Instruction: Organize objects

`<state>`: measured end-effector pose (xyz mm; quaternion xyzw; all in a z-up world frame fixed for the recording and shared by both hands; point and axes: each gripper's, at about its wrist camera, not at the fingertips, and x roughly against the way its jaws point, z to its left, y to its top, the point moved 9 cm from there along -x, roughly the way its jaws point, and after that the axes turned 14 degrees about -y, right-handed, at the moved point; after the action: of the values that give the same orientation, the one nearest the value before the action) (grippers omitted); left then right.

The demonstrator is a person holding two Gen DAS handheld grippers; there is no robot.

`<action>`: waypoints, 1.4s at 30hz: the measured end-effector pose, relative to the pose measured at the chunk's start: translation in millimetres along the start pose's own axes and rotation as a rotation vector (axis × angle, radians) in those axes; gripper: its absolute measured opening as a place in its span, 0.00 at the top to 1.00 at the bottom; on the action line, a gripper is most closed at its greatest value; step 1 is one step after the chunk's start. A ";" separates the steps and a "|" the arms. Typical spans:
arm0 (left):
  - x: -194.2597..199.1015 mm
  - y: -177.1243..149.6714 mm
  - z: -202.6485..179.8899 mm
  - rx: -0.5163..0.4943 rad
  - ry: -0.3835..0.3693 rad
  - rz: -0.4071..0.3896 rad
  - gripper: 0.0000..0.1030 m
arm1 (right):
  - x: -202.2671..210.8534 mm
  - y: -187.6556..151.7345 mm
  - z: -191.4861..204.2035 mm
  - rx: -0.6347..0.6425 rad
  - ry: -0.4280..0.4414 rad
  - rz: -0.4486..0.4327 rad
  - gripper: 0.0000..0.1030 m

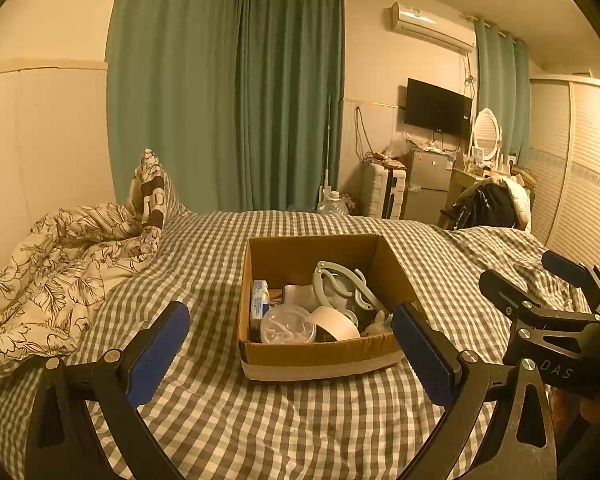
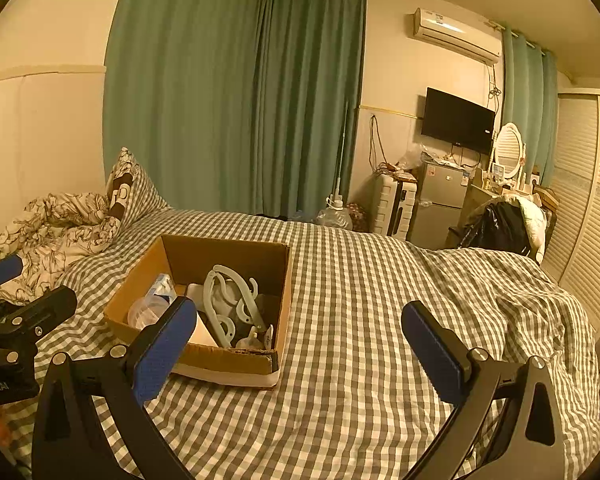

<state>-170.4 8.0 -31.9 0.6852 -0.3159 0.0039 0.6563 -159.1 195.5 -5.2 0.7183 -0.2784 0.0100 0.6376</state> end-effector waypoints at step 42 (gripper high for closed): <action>-4.6 -5.9 0.6 -0.005 -0.016 0.019 0.00 | -1.5 -2.3 5.9 0.024 0.002 0.003 0.00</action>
<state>-171.8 9.0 -39.3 0.6807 -0.3275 0.0040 0.6553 -161.4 190.7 -8.9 0.7256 -0.2785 0.0152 0.6290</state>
